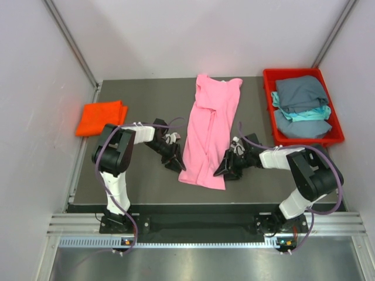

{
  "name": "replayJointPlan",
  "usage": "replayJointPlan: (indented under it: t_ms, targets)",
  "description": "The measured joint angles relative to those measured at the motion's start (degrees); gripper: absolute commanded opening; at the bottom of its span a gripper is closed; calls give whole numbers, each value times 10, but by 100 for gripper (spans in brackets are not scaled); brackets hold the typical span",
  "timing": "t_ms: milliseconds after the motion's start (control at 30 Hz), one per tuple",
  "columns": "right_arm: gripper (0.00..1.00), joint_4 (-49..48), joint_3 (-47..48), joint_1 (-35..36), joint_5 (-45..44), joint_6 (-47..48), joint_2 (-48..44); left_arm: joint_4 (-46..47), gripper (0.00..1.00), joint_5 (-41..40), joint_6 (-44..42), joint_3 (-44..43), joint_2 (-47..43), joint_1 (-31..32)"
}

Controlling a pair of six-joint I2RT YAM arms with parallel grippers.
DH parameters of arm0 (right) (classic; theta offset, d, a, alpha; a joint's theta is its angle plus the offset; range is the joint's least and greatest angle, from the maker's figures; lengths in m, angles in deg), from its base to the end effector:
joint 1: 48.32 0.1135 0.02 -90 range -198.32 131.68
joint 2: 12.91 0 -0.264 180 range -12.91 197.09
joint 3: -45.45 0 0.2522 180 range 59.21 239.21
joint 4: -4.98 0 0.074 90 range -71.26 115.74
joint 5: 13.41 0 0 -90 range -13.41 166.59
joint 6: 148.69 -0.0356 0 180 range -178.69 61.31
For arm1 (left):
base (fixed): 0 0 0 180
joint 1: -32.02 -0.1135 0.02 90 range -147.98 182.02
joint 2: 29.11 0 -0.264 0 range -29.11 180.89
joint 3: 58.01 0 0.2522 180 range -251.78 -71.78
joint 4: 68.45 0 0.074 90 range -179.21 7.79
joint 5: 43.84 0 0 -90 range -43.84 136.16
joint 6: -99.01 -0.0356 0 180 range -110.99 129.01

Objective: Fold and stack the t-shirts
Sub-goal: Fold the tshirt

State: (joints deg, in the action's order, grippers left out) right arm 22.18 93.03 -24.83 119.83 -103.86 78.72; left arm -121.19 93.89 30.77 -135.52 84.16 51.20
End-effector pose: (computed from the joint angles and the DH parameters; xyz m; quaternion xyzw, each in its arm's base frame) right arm 0.2258 0.1247 0.1144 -0.0795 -0.9017 -0.4249 0.0107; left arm 0.3045 -0.1338 0.1107 0.0153 -0.9143 0.3832 0.1303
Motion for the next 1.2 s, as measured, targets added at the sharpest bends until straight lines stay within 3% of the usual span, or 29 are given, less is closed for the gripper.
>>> replayJointPlan:
  t_ms: [33, 167, 233, 300, 367, 833, 1200]
  targets:
    - [39, 0, 0, 1, -6, 1, 1, 1, 31, 2, 0, 1, 0, 0]
    - [6, 2, -1, 2, -28, 3, 7, 7, 23, 10, 6, 7, 1, 0]
    - [0, 5, -1, 2, -37, 6, 8, 11, 14, 14, 9, 12, 1, 1]
    - [0, 7, -2, 2, -44, 7, 7, 14, 3, 16, 10, 16, 1, 2]
    - [0, 10, -2, 2, -46, 12, 5, 17, 0, 20, 13, 16, 1, 6]
    - [0, 90, -28, -42, -62, 66, -80, 78, 0, 32, 38, 36, -69, 120]
    - [0, 178, -33, -79, -77, 108, -162, 46, 0, 8, 8, 12, -70, 140]
